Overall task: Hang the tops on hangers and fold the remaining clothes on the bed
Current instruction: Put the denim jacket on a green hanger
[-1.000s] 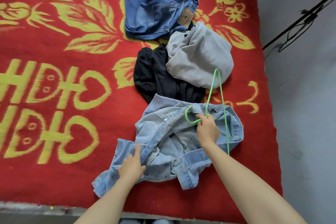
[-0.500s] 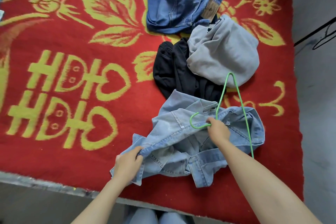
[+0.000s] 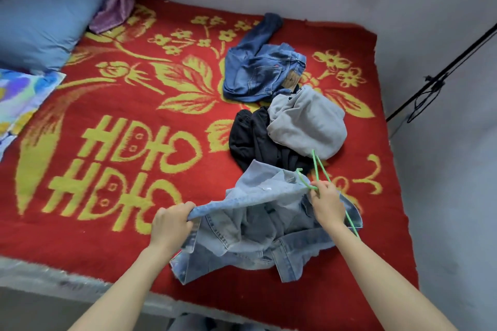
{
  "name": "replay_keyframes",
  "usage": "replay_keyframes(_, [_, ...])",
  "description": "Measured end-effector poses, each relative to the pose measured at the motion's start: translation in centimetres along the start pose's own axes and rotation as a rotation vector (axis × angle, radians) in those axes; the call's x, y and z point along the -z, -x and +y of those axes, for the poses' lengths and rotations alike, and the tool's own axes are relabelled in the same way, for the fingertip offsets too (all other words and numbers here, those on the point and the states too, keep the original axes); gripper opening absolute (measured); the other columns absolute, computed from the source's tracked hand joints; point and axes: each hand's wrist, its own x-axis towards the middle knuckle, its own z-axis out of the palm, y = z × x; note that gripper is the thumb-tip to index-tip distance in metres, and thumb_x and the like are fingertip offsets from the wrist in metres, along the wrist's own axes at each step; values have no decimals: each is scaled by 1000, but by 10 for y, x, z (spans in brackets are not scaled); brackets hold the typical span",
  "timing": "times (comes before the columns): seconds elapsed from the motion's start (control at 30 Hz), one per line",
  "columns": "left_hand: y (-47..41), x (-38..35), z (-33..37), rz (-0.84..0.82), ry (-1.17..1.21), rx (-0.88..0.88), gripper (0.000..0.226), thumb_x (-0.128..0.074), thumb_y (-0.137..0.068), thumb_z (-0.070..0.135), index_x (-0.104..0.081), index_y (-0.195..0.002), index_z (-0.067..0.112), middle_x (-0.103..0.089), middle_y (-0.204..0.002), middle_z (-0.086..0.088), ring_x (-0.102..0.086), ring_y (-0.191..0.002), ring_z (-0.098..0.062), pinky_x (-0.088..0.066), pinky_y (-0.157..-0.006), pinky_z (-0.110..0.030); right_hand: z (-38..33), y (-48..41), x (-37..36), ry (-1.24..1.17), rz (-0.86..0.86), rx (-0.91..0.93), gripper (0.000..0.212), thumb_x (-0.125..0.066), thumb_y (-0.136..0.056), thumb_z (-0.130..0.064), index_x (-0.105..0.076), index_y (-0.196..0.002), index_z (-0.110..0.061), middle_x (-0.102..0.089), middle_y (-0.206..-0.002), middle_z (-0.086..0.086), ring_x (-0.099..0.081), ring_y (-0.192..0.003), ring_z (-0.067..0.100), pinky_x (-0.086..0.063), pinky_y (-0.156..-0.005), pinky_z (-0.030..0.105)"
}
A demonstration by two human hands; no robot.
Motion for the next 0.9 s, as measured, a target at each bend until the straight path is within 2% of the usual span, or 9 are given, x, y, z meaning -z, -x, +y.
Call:
replay_keyframes(0.1, [-15, 55, -5, 226, 115, 9, 32, -54, -68, -7, -69, -90, 12, -68, -84, -11, -62, -78, -37, -38, -63, -36, -42, 9, 42, -92, 107, 87, 26, -45, -96, -16, -59, -118, -13, -63, -113, 15, -57, -103, 35, -36, -71, 35])
replay_keyframes(0.2, [-25, 121, -17, 504, 173, -151, 36, -44, -64, -3, -70, -87, 7, -68, -78, -14, -63, -68, -38, -42, -55, -37, -89, 26, 86, -134, 238, 160, 29, -43, -98, -28, -59, -121, -20, -67, -90, 13, -61, -91, 35, -33, -61, 31])
replay_keyframes(0.3, [-25, 191, -38, 648, 144, -317, 29, -52, -60, 2, -70, -83, 7, -68, -72, -14, -64, -61, -36, -48, -50, -40, -145, 49, 126, -202, 437, 312, 46, -40, -92, -45, -62, -118, -15, -56, -67, 0, -58, -74, 26, -27, -51, 28])
replay_keyframes(0.4, [-19, 258, -72, 755, 158, -409, 28, -57, -67, 19, -70, -88, 5, -68, -79, -16, -66, -70, -37, -51, -58, -45, -212, 68, 150, -236, 631, 418, 47, -42, -89, -46, -64, -114, -13, -68, -86, 15, -62, -82, 33, -34, -64, 33])
replay_keyframes(0.53, [-27, 315, -100, 885, 211, -388, 42, -48, -72, 31, -71, -97, 6, -68, -91, -22, -63, -84, -42, -45, -67, -44, -292, 69, 164, -262, 794, 440, 36, -43, -93, -37, -63, -109, -12, -68, -97, 16, -60, -93, 36, -35, -72, 35])
replay_keyframes(0.7, [-43, 335, -160, 762, 212, -334, 45, -48, -68, 40, -73, -92, 11, -69, -85, -18, -63, -84, -38, -39, -65, -36, -356, 60, 134, -304, 680, 398, 24, -48, -96, -26, -63, -108, -11, -68, -100, 17, -60, -95, 36, -39, -76, 36])
replay_keyframes(0.77, [-51, 329, -187, 530, 275, -362, 52, -51, -62, 53, -73, -85, 12, -68, -71, -5, -64, -77, -27, -37, -62, -31, -359, 59, 118, -312, 561, 355, 20, -54, -93, -27, -66, -101, -14, -69, -95, 12, -61, -93, 29, -41, -77, 36])
replay_keyframes(0.83, [-59, 327, -211, 259, 348, -384, 52, -61, -57, 58, -68, -71, 8, -53, -51, 11, -51, -55, -1, -36, -57, -24, -360, 58, 103, -355, 417, 287, 9, -63, -87, -24, -68, -86, -16, -66, -81, 5, -58, -83, 21, -42, -76, 34])
replay_keyframes(0.9, [-61, 324, -224, 49, 338, -360, 44, -76, -72, 38, -52, -53, 6, -36, -41, 11, -35, -43, -2, -25, -45, -17, -362, 59, 92, -439, 300, 217, 16, -72, -78, -18, -63, -65, -18, -61, -66, -1, -54, -71, 16, -41, -71, 31])
